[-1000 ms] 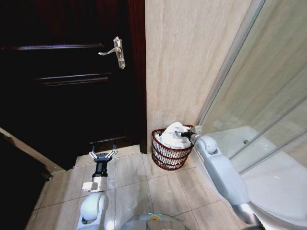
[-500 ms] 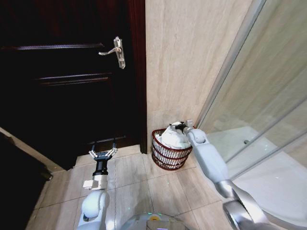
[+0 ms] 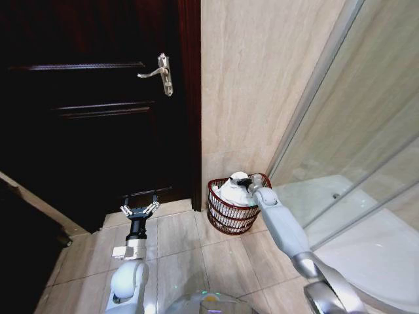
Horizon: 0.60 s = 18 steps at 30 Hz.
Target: Discard the used towel into the hamper.
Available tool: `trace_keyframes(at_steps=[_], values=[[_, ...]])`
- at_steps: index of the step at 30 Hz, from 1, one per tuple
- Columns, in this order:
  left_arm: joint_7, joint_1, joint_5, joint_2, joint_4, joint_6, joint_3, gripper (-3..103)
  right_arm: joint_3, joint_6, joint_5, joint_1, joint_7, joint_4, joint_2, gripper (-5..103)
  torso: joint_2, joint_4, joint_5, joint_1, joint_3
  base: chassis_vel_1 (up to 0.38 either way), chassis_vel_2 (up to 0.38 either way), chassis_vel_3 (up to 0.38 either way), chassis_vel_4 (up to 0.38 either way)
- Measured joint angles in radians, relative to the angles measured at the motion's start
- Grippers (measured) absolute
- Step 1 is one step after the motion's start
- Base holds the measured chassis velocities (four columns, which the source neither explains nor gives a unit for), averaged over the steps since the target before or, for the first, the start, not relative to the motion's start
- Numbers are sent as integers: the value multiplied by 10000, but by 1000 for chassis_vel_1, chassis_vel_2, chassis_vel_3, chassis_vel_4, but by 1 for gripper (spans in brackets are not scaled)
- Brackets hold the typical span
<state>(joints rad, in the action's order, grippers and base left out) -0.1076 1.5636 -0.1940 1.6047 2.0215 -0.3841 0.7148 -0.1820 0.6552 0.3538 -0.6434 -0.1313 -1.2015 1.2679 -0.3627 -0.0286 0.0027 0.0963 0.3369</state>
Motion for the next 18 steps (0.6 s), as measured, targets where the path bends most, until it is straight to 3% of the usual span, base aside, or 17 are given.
trace_keyframes(at_steps=[1, 2, 4, 5, 7, 8, 11, 18], values=[[-1, -5, -49, -6, -3, -15, 11, 100, 3, 549, 54, 36, 120, -99, -3, 100, 6, -24, 3, 14, 2, 0, 0, 0, 0], [-1, -5, -49, -6, -3, -15, 11, 100, 3, 549, 54, 36, 120, -99, -3, 100, 6, -24, 3, 14, 2, 0, 0, 0, 0], [-20, 27, -140, -76, -30, -19, 31, 100, -5, 784, 116, 101, 316, -296, -60, 100, -2, -14, -46, -1, -18, 0, 0, 0, 0], [-24, 54, -182, -145, -61, -23, 39, 100, 2, 803, 78, 95, 356, -306, -58, 100, -1, -20, -17, 1, -14, 0, 0, 0, 0], [-36, 47, -196, -180, -90, -27, 43, 100, 3, 768, 42, 89, 392, -300, -39, 100, -1, -20, -8, 1, -15, 0, 0, 0, 0], [-64, 37, -204, -232, -186, -33, 43, 100, -41, 699, 10, 101, 451, -203, 15, 100, -5, -16, -35, -1, -19, 0, 0, 0, 0], [-82, -13, -191, -258, -310, -56, 18, 100, -72, 563, -39, 162, 436, 133, 173, 100, -8, -18, -20, -1, -20, 0, 0, 0, 0], [-98, -160, -132, -342, -371, 19, -95, 100, 2, 752, -145, 633, 31, 1021, 418, 100, -11, -17, -31, -4, -23, 0, 0, 0, 0]])
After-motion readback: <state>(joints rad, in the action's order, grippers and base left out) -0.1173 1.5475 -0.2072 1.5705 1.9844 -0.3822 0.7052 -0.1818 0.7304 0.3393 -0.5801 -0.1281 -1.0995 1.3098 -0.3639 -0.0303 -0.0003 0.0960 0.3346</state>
